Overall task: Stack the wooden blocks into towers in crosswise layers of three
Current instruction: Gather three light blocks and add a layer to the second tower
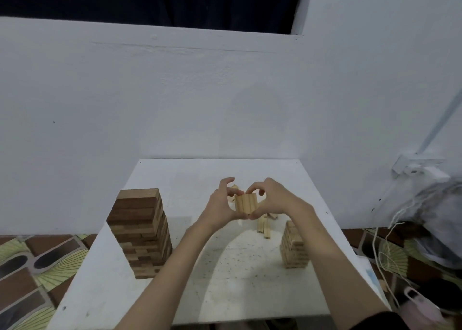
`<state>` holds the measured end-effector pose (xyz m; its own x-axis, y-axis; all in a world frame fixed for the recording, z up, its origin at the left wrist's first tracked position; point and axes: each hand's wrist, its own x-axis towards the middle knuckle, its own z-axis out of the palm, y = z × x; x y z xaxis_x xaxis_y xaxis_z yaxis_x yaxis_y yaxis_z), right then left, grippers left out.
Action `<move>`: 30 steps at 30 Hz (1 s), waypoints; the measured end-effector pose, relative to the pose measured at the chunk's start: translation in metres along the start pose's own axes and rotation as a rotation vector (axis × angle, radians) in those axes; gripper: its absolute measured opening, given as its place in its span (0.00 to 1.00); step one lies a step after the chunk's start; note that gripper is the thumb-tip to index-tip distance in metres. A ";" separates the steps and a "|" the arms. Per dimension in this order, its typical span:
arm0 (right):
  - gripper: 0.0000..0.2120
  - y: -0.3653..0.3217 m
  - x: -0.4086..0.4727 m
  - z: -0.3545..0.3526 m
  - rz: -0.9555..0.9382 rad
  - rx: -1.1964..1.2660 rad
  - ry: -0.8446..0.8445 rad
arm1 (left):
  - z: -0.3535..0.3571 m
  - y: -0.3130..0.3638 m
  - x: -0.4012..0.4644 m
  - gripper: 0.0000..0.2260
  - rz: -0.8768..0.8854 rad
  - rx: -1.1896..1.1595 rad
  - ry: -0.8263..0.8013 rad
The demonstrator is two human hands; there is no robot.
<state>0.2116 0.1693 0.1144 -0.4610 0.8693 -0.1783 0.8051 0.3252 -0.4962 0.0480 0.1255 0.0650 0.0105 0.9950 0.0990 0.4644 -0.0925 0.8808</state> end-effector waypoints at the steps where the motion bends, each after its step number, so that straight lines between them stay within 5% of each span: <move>1: 0.29 0.003 -0.006 -0.008 -0.010 -0.001 0.002 | 0.002 0.007 -0.001 0.42 0.010 -0.022 -0.008; 30: 0.25 0.112 -0.073 -0.026 0.073 0.109 -0.108 | 0.108 0.045 -0.021 0.43 0.001 -0.036 -0.115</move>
<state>0.3452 0.1520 0.0941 -0.4451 0.8422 -0.3043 0.7950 0.2153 -0.5671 0.1644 0.1046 0.0524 0.1131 0.9924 0.0478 0.4325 -0.0925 0.8969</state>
